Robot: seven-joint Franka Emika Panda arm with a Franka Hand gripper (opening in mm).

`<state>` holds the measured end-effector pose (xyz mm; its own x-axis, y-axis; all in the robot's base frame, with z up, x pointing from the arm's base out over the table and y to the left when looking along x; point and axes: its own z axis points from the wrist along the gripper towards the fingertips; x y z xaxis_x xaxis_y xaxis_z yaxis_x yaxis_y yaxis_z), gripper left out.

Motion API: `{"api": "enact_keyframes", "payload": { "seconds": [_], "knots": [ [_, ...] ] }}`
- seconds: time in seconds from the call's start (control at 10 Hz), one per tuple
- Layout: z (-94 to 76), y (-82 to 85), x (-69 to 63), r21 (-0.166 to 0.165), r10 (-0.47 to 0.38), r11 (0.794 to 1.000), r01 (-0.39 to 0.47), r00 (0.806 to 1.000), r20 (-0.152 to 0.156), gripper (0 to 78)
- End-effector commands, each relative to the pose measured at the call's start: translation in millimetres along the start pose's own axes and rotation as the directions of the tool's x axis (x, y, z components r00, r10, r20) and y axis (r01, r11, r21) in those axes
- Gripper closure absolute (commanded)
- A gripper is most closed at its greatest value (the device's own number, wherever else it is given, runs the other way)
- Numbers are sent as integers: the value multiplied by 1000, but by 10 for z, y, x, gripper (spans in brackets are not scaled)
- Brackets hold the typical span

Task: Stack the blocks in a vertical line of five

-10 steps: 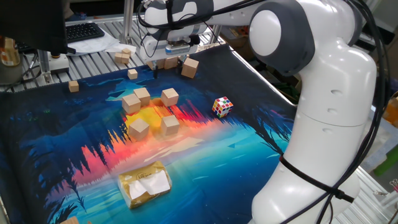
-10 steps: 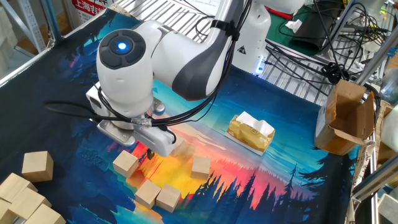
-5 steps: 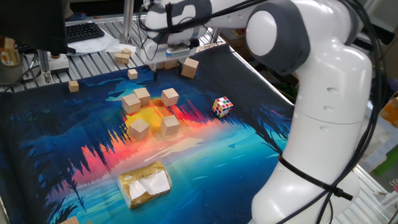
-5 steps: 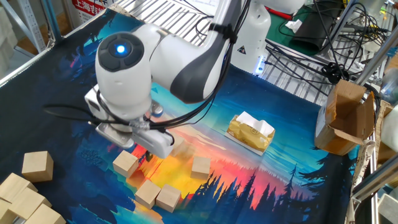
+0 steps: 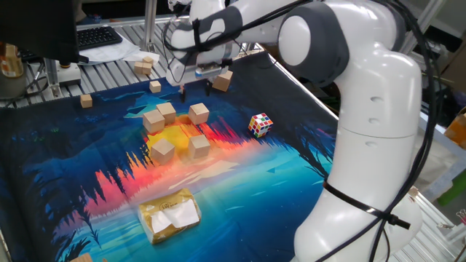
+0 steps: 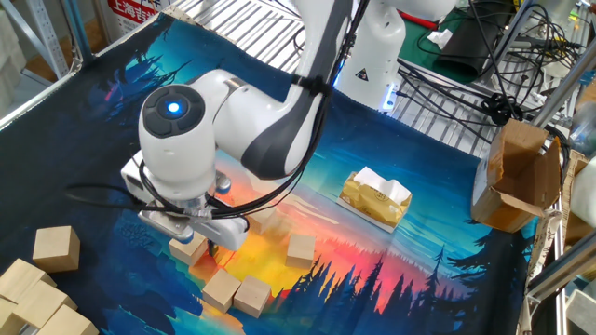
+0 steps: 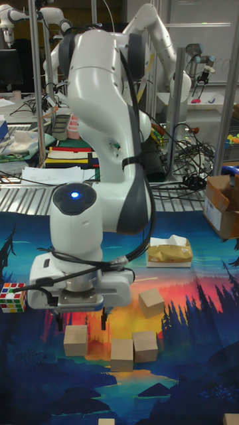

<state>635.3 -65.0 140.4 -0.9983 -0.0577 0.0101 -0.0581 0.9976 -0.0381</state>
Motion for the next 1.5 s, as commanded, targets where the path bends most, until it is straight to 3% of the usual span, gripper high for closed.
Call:
{"api": "enact_keyframes", "payload": {
  "seconds": [0.1,0.4,1.1,1.5],
  "knots": [
    [39,-40,4,0,-14,1000,14,1000,15,1],
    [117,-38,80,2,-13,1000,13,999,31,1],
    [242,-159,118,-6,-31,999,31,999,44,1],
    [406,-213,174,-12,-37,999,38,997,65,1]
  ]
}}
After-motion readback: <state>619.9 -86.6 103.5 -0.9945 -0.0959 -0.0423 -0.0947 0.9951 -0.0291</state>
